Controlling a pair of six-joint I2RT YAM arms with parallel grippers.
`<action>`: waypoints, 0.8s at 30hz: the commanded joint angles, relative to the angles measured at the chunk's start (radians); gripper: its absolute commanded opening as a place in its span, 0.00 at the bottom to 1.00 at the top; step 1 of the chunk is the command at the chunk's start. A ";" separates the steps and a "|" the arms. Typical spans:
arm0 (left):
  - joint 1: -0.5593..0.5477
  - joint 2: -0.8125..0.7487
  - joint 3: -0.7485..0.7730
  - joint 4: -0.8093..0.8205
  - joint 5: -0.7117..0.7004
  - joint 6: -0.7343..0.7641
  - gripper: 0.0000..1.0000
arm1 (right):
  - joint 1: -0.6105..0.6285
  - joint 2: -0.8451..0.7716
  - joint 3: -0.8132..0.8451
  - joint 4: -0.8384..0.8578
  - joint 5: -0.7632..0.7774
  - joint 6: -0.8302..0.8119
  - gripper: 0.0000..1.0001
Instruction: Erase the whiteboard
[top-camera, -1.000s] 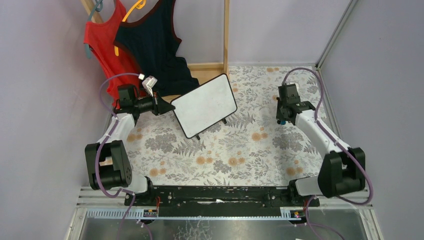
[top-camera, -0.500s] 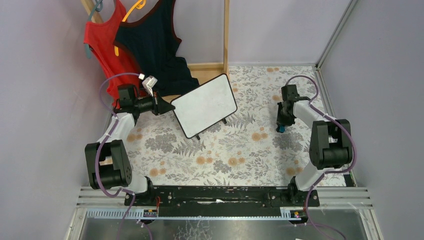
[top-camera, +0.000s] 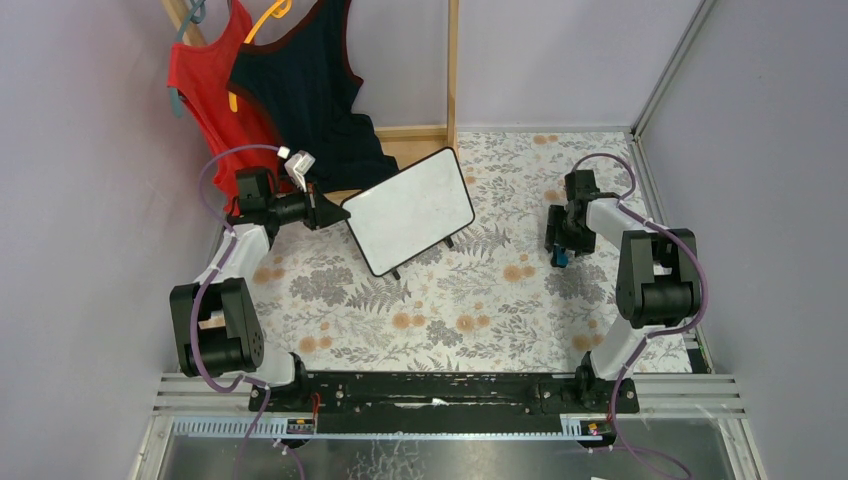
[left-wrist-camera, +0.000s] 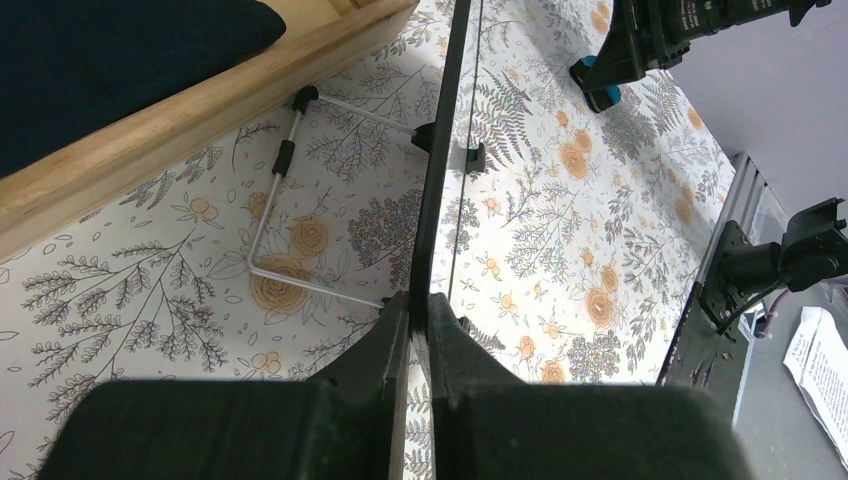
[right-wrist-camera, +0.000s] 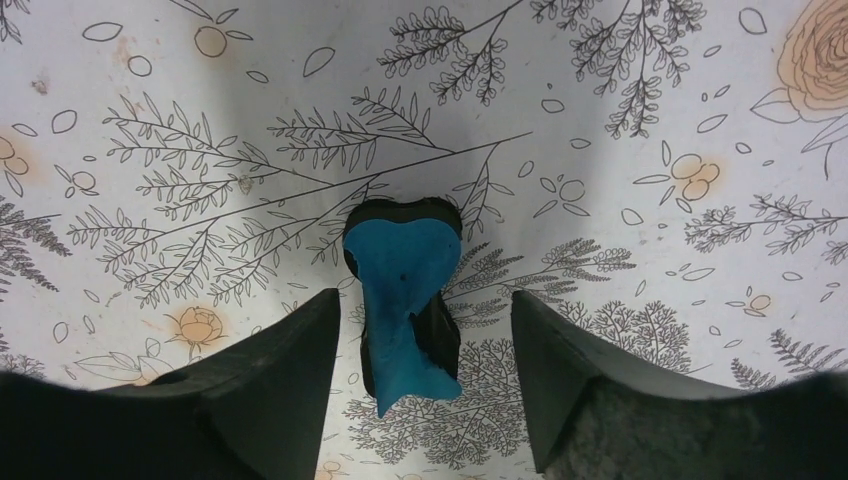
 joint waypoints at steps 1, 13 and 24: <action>-0.005 0.014 0.017 -0.018 -0.062 0.069 0.00 | -0.007 -0.023 0.020 0.014 -0.015 -0.008 0.71; -0.005 -0.001 0.021 -0.017 -0.050 0.057 0.23 | -0.007 -0.141 -0.015 0.018 -0.010 0.004 0.73; -0.003 -0.056 0.026 -0.054 -0.005 0.063 0.53 | -0.007 -0.161 -0.041 0.022 -0.012 0.009 0.72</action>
